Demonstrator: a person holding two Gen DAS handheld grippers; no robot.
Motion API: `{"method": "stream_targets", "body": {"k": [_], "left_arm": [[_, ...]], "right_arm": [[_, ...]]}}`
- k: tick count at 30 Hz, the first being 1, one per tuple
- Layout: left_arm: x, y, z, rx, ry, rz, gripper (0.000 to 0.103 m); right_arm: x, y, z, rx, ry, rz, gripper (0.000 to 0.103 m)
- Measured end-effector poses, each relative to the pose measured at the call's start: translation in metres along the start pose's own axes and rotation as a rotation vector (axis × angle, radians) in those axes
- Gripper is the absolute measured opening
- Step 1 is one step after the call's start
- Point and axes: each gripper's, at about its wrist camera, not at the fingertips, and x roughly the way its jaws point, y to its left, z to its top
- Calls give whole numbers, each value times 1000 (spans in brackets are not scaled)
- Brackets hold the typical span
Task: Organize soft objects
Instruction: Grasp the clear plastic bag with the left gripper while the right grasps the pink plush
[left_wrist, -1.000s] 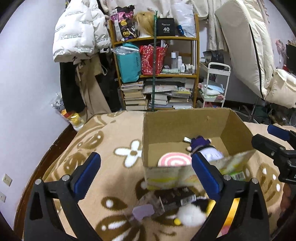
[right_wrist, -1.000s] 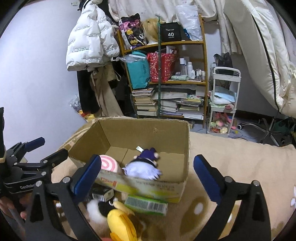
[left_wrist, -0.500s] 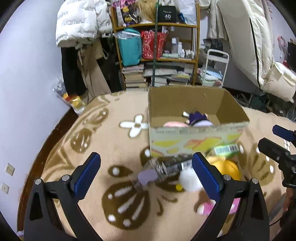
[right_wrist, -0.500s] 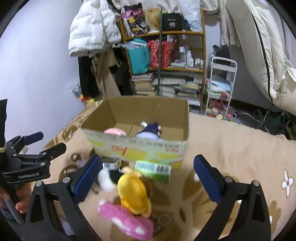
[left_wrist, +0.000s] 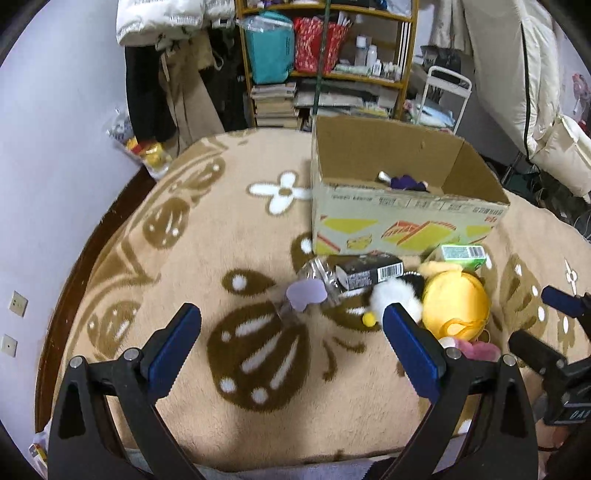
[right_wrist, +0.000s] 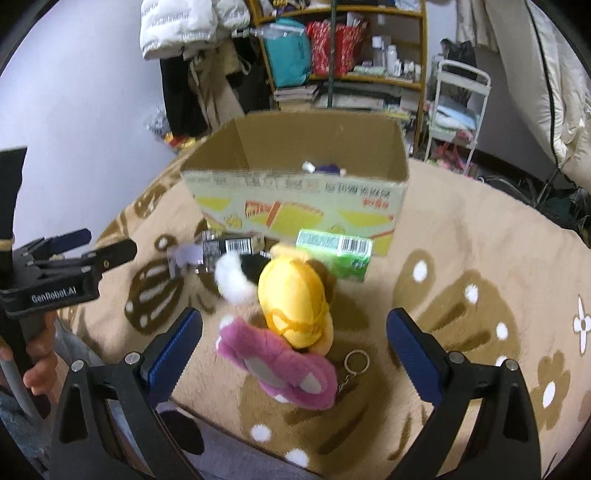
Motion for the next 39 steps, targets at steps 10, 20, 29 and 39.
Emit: {"method": "stream_targets", "body": {"k": [10,20,29,39], "left_arm": [[37,5,2,-23,121,-9,98],[71,3,8,-15,210,-27,98],[108,0,12,0,287,-17,98],[143,-16,10,87,339,8,98]], "right_arm": [[47,-2,-14,2,215,4,103],[86,0,-28,-10,382,33,70],[89,-3,-29,5,389,59,66],[92,-11,-26,28,401,76,67]]}}
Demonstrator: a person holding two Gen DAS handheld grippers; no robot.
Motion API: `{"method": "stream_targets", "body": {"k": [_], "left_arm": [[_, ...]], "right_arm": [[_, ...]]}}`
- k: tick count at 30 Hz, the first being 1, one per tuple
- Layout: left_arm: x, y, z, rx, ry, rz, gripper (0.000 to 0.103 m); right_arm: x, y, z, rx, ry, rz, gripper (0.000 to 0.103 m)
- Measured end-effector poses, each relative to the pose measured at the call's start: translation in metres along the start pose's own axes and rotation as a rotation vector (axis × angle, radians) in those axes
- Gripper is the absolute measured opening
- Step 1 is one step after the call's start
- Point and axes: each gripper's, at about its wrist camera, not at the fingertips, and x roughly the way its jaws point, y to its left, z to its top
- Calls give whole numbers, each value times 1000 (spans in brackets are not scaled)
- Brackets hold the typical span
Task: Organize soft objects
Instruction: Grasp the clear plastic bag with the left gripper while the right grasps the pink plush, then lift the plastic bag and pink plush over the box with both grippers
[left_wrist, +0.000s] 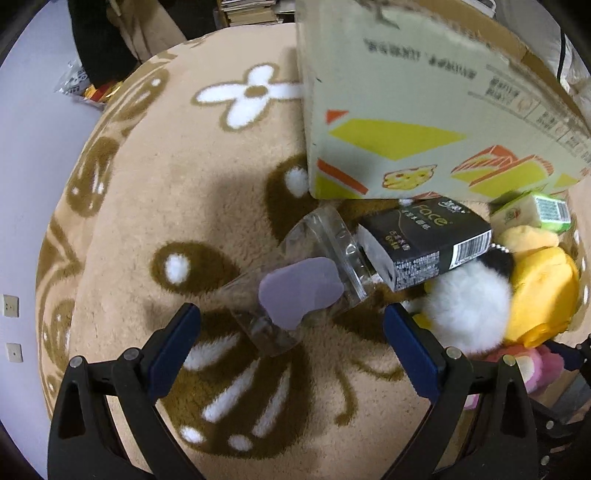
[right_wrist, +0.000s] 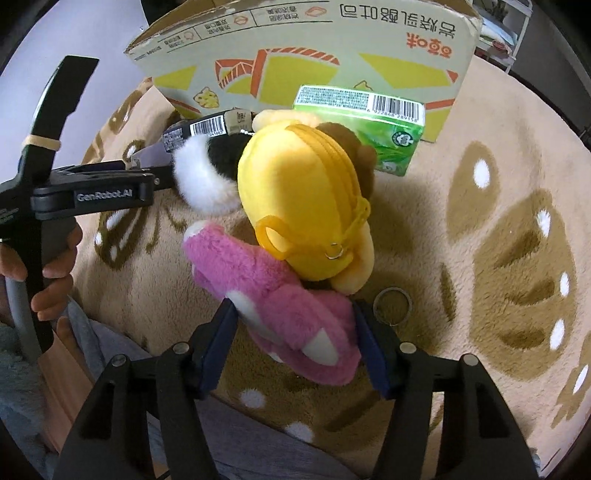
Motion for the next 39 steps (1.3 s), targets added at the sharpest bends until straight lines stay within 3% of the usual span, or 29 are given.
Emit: {"method": "stream_targets", "body": {"k": [4,13,20,24,34,37,39], "left_arm": [[9,-4,5,34,-7,50,98],[19,2,16,54,-44,9,96],[9,13,13,9,-79,-14,67],[-4,24,8,-51,-108,-54,46],[-32,12,-9,-47,-157,-98,36],[-41,8,-14,-47,-166,-216,33],[-40,2,-15,-27,-160,-232,21]], "right_arm": [[0,0,-1,-3,6,-3,67],[2,0,-2,-14,11,-5,67],[-8,5,-3,-14,-15,0,62],[-30,11,-8,-27,-81,-15,62],[-71,-4,-17,31,-226,-8,62],[-79,-1,-15,41,-263,-8,62],[-82,-1,-14,45,-280,-13,62]]}}
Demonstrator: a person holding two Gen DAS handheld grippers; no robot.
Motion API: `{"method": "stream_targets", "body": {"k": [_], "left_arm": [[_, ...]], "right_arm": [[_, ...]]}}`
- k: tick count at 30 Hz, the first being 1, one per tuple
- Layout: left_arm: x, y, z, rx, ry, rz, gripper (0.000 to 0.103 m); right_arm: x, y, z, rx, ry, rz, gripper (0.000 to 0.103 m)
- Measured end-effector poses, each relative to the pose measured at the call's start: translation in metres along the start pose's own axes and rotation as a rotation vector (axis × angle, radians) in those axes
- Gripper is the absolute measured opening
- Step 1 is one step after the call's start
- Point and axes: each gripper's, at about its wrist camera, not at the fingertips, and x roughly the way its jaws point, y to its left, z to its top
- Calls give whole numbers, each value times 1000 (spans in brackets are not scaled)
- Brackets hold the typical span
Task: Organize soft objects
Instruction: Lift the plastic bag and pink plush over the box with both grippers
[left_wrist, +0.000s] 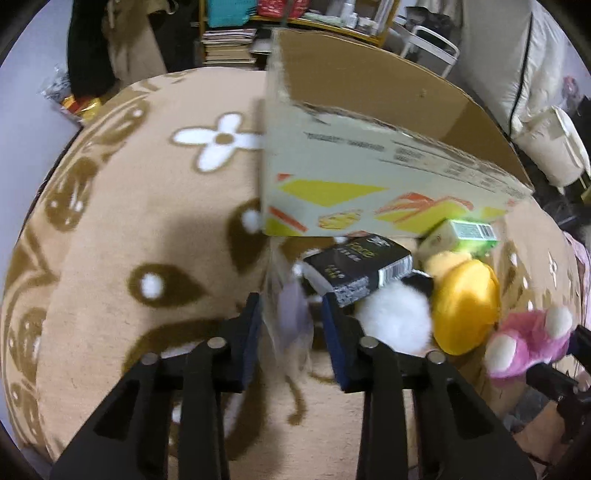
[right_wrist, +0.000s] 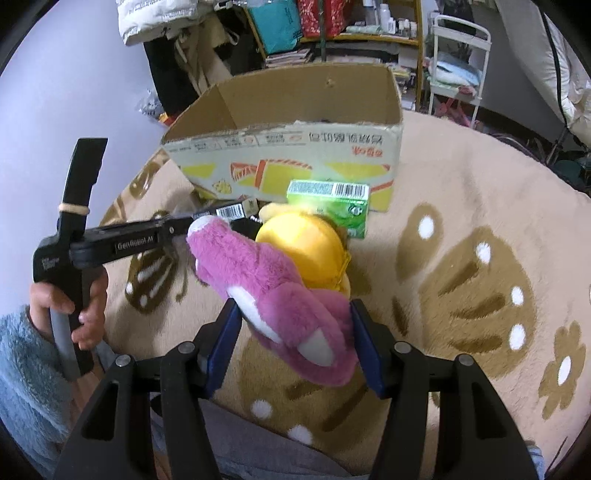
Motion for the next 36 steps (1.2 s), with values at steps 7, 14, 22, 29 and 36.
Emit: {"method": "stream_targets", "body": {"k": [7,14,22,29,36], "left_arm": [[-6,-12,-7,-4,6,15,12],[-34,-22,-18,40,-71,76,11],[-95,-45,-22,91,-331,127,12],[-134,-60,-17,124,-525,146,12],[-145,-68,1,146,-603,157,12]], "right_arm": [[-9,-2,7,19,-84,-17,62],[-28,-7,13,35,-207,-17,61],[-58,-6,20,30,-400,9,61],[-70,0,32,13,-519,-10,61],[-65,7,53,-6,-560,-66,61]]}}
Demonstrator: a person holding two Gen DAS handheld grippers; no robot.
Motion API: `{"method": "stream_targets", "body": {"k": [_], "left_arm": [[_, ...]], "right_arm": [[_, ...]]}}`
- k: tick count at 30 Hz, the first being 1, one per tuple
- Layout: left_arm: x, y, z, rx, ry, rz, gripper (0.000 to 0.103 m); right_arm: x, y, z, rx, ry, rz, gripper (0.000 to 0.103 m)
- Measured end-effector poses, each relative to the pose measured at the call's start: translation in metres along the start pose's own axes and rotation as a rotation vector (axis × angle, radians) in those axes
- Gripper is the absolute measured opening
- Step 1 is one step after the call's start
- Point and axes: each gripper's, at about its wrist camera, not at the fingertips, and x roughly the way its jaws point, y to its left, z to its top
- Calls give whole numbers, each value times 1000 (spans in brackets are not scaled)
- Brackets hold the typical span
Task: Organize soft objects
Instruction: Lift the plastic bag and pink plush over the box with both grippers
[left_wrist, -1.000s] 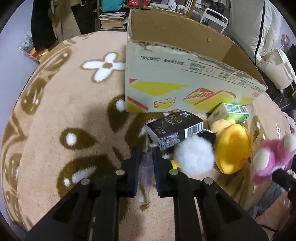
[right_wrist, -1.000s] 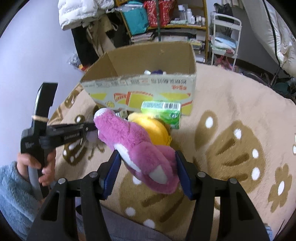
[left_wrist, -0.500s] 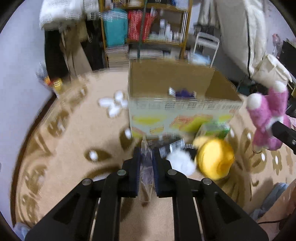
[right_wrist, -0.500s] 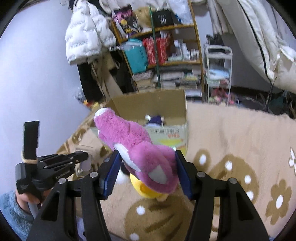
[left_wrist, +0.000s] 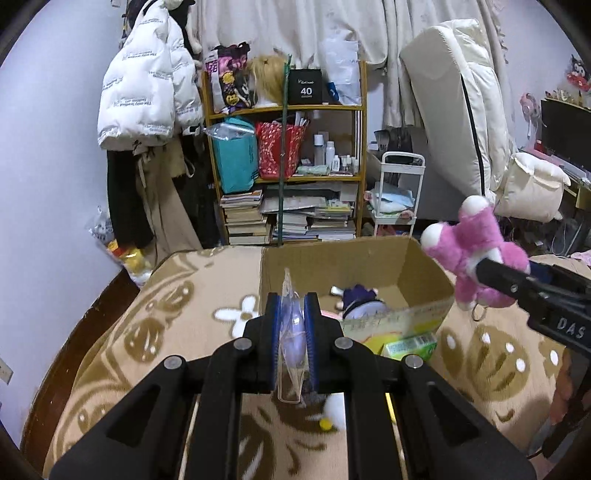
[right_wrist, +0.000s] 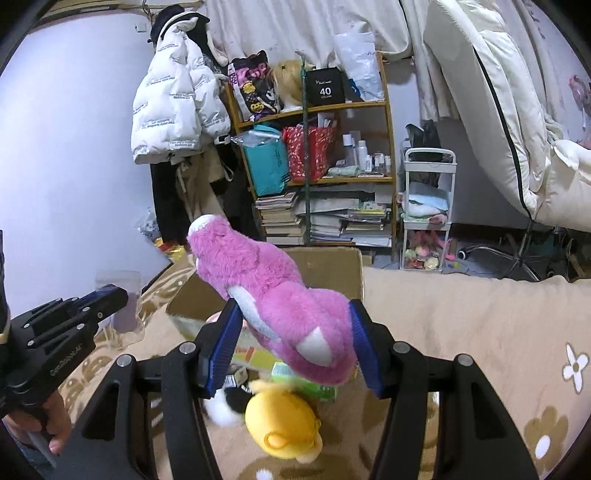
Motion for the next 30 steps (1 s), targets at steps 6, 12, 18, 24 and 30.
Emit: {"method": "stream_targets", "body": {"k": [6,12,18,24,30], "left_arm": [[19,-3,19,19,-15,2,12],[39,-7,27,64,-15,2,12],[59,-6,23,44,1,-6,12],[77,-6,17,31,29,-27,12],[92,-11,13,49,65,-34,13]], "right_arm": [[20,-5,7,5,-1,-7,61],[41,-11,9,9,8,-2,61],[58,-11,8,-37,33,-7,61],[76,-9,10,-65,47,-16,62],[91,-7,6,-93,93,-23,62]]}}
